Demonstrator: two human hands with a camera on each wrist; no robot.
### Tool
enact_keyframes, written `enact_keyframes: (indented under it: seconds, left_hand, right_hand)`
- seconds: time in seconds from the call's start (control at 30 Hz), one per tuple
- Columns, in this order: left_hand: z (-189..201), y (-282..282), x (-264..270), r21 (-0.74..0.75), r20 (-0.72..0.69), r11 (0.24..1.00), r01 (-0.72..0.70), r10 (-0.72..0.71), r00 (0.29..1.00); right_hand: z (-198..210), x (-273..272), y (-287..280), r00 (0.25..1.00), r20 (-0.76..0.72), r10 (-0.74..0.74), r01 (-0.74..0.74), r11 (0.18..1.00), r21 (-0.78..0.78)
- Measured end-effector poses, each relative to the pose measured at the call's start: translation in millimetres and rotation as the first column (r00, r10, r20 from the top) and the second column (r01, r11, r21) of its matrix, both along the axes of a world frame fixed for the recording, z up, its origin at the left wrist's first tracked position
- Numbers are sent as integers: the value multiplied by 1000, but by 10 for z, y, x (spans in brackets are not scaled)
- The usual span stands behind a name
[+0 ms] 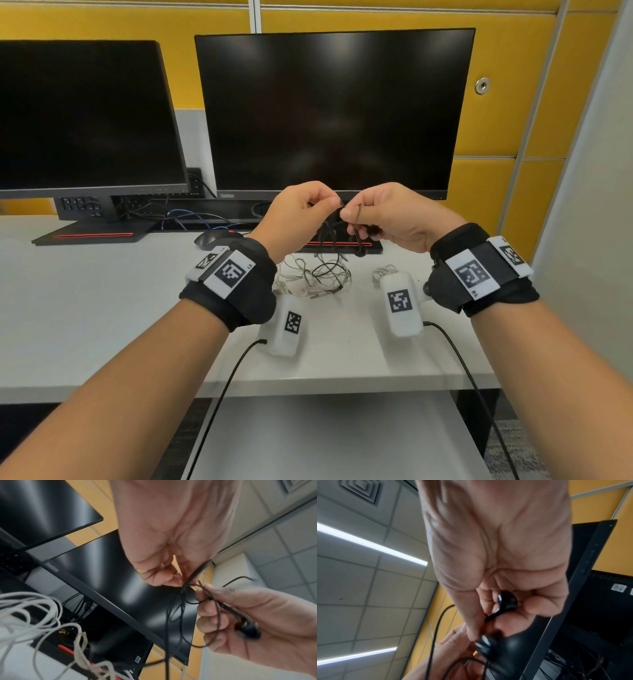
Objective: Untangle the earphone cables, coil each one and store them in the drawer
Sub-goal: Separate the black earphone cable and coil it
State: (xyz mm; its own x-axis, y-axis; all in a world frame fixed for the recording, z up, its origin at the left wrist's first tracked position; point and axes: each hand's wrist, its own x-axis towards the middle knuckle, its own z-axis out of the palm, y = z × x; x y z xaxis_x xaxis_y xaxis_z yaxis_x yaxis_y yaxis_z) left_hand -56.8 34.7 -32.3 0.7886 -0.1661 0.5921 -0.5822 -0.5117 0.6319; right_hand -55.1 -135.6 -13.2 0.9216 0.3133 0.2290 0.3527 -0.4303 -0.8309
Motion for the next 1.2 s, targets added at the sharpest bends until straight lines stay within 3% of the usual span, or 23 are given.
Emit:
enact_keyframes:
  seconds: [0.13, 0.27, 0.47, 0.6, 0.77, 0.9, 1.2]
  left_hand:
    - [11, 18, 12, -221, -70, 974, 51, -68, 995]
    - [4, 8, 6, -369, -173, 921, 120, -195, 965]
    - [-9, 35, -44, -190, -261, 965, 180, -227, 938]
    - [-5, 52, -68, -188, -297, 955, 228, -276, 914]
    - [20, 61, -80, -404, -273, 897, 179, -305, 913]
    - [2, 58, -59, -409, -305, 906, 106, -246, 920]
    - [2, 95, -69, -510, -255, 848, 143, -308, 917]
  right_hand:
    - [-10, 2, -1, 1000, -19, 4, -5, 997, -81]
    - [1, -11, 3, 997, -65, 32, -29, 998, 57]
    - [22, -21, 18, 996, -86, 38, -7, 940, 341]
    - [29, -14, 17, 995, -69, 79, -41, 897, 439]
    - [-2, -27, 0, 989, -9, 149, -135, 918, 372]
    - [-9, -62, 7, 977, 44, 207, -210, 926, 313]
    - [-76, -44, 42, 996, 11, 85, -85, 996, -12]
